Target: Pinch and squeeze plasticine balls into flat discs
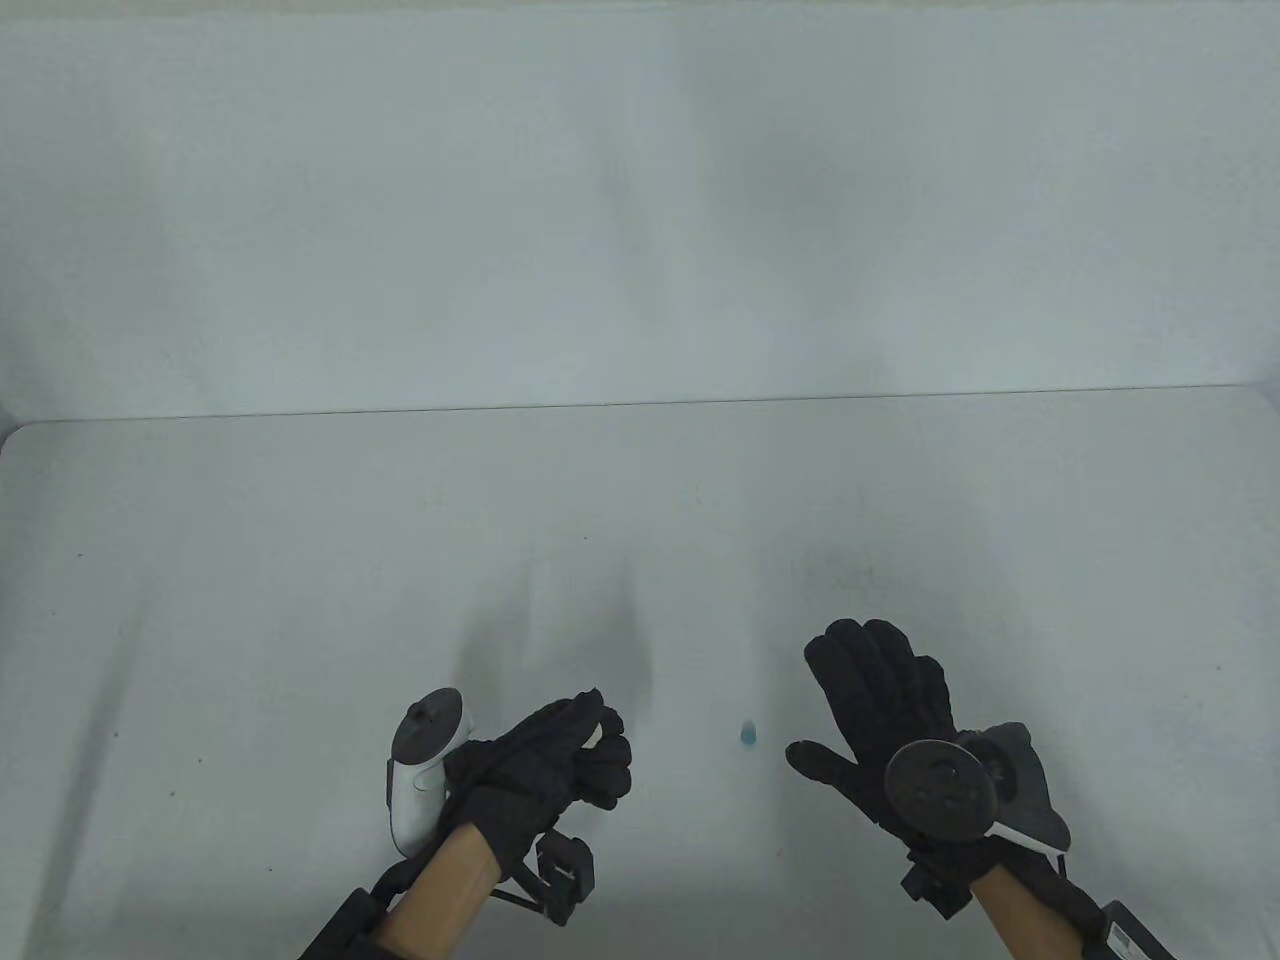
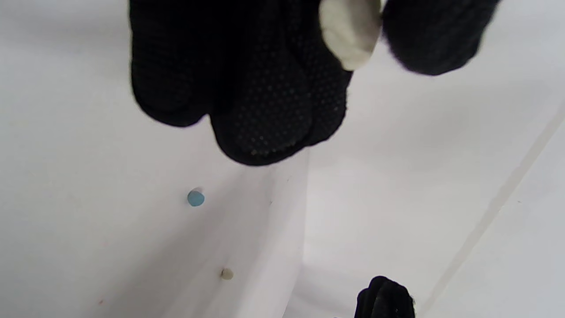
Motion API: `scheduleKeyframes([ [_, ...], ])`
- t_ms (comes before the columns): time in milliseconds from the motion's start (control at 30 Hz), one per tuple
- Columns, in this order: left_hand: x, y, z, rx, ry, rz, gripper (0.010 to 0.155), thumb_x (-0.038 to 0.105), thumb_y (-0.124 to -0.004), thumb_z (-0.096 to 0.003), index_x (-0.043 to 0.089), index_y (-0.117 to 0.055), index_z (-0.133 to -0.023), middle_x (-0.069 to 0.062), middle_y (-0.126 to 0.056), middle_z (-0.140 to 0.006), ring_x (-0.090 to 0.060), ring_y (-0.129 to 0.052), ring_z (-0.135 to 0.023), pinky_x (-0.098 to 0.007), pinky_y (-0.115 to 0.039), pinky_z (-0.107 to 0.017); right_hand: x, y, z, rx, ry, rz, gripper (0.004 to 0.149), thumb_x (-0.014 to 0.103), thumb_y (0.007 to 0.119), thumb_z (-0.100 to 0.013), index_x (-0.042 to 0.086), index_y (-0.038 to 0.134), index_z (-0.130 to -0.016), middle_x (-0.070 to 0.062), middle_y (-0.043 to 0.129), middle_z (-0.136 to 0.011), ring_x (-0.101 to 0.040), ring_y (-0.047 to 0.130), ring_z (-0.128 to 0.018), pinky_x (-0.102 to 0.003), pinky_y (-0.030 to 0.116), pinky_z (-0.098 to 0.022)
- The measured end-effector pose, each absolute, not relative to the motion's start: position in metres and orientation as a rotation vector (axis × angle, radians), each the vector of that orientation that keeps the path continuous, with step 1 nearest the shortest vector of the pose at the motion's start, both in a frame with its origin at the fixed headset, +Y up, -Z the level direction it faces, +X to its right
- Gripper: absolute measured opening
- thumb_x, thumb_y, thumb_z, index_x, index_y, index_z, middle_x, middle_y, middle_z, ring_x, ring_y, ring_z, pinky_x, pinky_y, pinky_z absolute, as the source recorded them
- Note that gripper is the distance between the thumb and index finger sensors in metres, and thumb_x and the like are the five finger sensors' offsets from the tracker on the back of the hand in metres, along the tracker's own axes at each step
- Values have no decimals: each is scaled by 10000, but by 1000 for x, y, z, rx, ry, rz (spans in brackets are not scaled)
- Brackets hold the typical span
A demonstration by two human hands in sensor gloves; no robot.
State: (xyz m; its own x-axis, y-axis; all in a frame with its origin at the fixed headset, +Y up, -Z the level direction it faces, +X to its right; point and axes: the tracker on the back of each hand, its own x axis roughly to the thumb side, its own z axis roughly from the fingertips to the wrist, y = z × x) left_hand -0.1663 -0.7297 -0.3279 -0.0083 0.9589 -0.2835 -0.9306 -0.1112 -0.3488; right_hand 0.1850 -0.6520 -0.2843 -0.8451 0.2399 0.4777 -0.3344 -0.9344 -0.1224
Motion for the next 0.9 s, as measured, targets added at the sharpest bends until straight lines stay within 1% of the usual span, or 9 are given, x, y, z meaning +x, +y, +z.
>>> scheduleKeyframes([
  [167, -168, -729, -328, -490, -50, 1572, 396, 418, -746, -527, 143, -848, -793, -49, -993, -622, -156, -1082, -418, -355, -911, -433, 185, -652, -284, 675, -290, 2744, 832, 669, 493, -548, 133, 345, -1167, -186, 343, -1231, -529, 371, -1106, -760, 440, -693],
  [333, -168, -727, -327, -464, -47, 1552, 394, 426, -748, -523, 147, -869, -775, -31, -1014, -608, -147, -1102, -418, -341, -927, -438, 185, -652, -284, 675, -293, 2744, 833, 669, 493, -547, 131, 345, -1166, -185, 344, -1232, -527, 370, -1107, -761, 438, -693],
  [400, -167, -729, -328, -492, -80, 1583, 501, 483, -682, -540, 122, -805, -865, -81, -968, -745, -219, -1073, -557, -388, -879, -510, 185, -652, -284, 674, -296, 2746, 834, 669, 493, -547, 130, 346, -1166, -188, 345, -1231, -528, 372, -1107, -760, 441, -692],
  [433, -165, -731, -329, -554, -130, 1626, 727, 582, -633, -528, 26, -701, -991, -184, -875, -884, -316, -1007, -690, -436, -821, -570, 185, -652, -284, 674, -297, 2744, 833, 669, 492, -547, 132, 344, -1167, -186, 342, -1231, -529, 371, -1106, -761, 439, -693],
  [467, -165, -733, -328, -589, -151, 1650, 810, 635, -582, -533, 8, -636, -1041, -212, -810, -956, -363, -947, -779, -470, -774, -617, 185, -652, -284, 674, -297, 2743, 833, 670, 493, -547, 133, 345, -1167, -185, 343, -1232, -528, 371, -1106, -761, 439, -693],
  [567, -162, -734, -327, -593, -157, 1649, 880, 668, -561, -525, -11, -561, -1084, -235, -738, -1023, -433, -859, -883, -518, -733, -651, 185, -652, -284, 673, -293, 2746, 833, 669, 492, -547, 132, 345, -1167, -189, 344, -1231, -529, 372, -1106, -761, 440, -692],
  [667, -162, -734, -327, -594, -140, 1640, 788, 635, -582, -537, 13, -664, -1015, -188, -846, -925, -380, -953, -791, -484, -790, -602, 185, -652, -284, 673, -297, 2743, 834, 669, 493, -547, 132, 345, -1167, -184, 344, -1231, -529, 372, -1106, -761, 440, -693],
  [800, -163, -733, -328, -592, -114, 1625, 540, 489, -632, -577, 74, -810, -872, -105, -977, -742, -288, -1063, -601, -432, -852, -515, 185, -652, -284, 673, -293, 2747, 834, 669, 494, -547, 131, 345, -1167, -187, 344, -1231, -531, 373, -1105, -760, 441, -692],
  [900, -163, -732, -328, -588, -112, 1605, 467, 406, -643, -577, 74, -820, -854, -93, -994, -713, -264, -1080, -569, -414, -863, -503, 184, -653, -284, 677, -287, 2746, 835, 670, 494, -546, 132, 344, -1167, -185, 344, -1231, -528, 372, -1106, -761, 439, -693],
])
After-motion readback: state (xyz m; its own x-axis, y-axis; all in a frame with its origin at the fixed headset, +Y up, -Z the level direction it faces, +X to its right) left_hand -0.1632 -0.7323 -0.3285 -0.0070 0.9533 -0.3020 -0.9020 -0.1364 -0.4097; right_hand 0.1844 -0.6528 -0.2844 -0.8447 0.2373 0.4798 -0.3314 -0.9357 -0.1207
